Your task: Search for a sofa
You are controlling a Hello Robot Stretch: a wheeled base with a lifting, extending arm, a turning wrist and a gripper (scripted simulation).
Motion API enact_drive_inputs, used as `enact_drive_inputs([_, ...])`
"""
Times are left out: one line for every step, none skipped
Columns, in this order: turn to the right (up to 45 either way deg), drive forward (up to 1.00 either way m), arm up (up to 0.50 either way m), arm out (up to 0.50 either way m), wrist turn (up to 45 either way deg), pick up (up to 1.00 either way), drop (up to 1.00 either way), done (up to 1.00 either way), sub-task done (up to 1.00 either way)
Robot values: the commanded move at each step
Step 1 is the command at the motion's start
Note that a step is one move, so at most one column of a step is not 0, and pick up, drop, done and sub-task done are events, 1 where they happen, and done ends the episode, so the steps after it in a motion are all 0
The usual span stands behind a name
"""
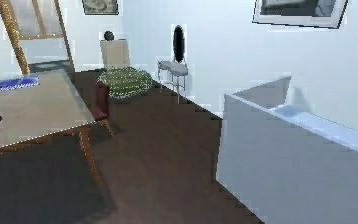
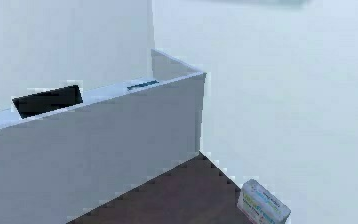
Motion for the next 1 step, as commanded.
enact_drive_inputs([-3.0, 0.00, 0.00, 0.00, 0.0, 0.00, 0.00, 0.00, 0.00])
